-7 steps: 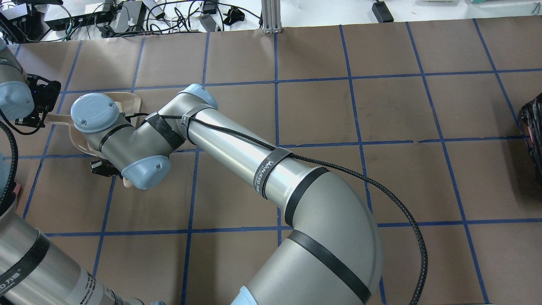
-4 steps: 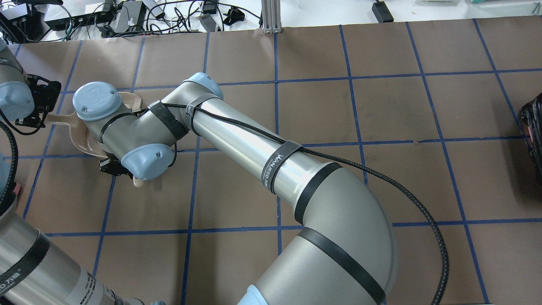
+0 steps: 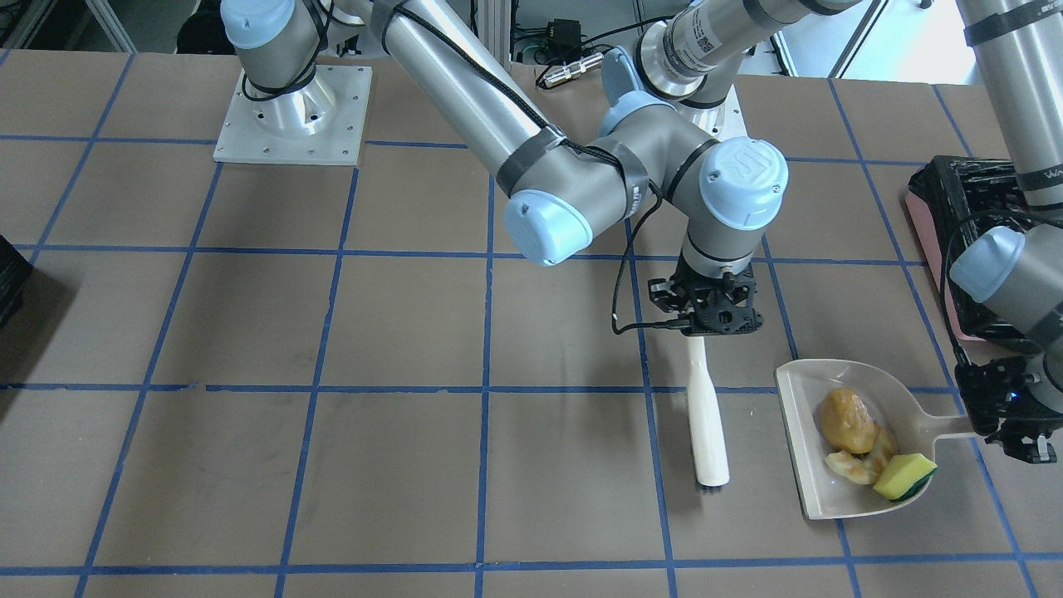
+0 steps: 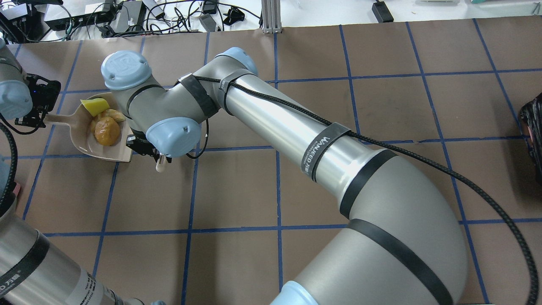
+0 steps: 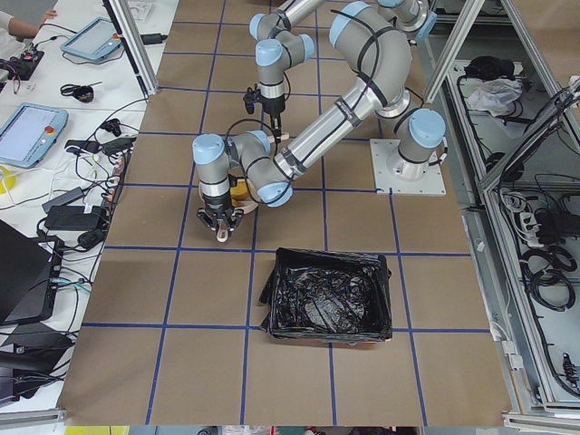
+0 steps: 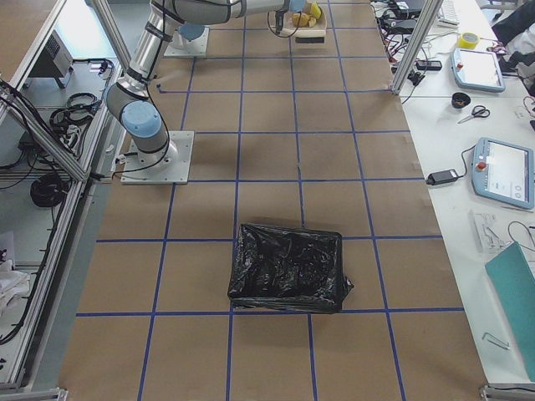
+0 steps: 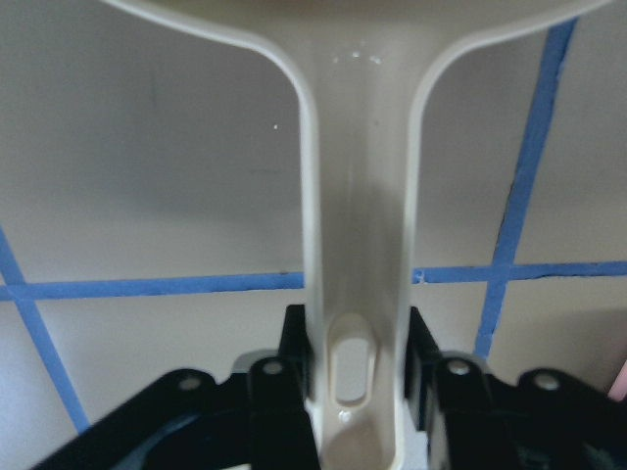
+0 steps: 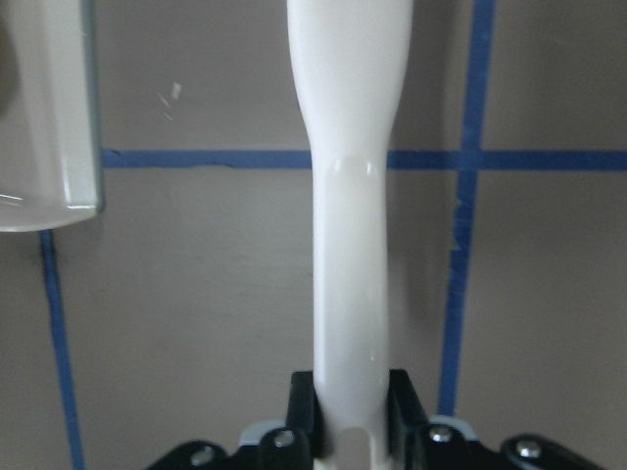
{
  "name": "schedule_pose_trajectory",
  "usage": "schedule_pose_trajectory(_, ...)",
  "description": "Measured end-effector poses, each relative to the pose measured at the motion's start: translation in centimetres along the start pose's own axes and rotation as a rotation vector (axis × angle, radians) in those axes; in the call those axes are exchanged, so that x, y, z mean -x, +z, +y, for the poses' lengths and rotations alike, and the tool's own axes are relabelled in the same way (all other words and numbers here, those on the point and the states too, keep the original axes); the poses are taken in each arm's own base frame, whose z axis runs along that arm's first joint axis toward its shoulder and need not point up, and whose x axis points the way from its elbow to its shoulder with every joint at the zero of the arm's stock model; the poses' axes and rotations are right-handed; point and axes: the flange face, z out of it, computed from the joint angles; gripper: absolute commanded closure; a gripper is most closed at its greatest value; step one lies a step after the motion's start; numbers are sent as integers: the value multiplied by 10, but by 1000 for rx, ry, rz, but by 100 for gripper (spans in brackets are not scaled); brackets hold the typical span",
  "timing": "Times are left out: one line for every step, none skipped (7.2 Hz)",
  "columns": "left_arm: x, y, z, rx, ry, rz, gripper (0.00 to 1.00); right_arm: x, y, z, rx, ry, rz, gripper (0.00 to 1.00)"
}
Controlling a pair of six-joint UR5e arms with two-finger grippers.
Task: Sweep and dump trash in nearest bin
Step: 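Lift the loaded dustpan with the left gripper toward the bin while the right withdraws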
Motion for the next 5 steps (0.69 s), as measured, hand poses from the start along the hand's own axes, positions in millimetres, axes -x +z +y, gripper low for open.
schedule_pose_trajectory(-3,-7,-2,-32,7,13,100,-39,-11,21,7,22,43,100)
schedule_pose_trajectory(-5,-12,-4,-66,12,21,100,-80,-26,49,10,21,72,100)
schedule_pose_trajectory(-9,-17,-4,-89,13,30,100,-120,-33,78,8,4,103,100)
schedule_pose_trajectory(-13,-26,0,-104,8,34,100,-158,-30,107,6,-14,141,100)
schedule_pose_trajectory(-22,-40,12,-115,-4,36,100,-187,-25,134,2,-23,162,100)
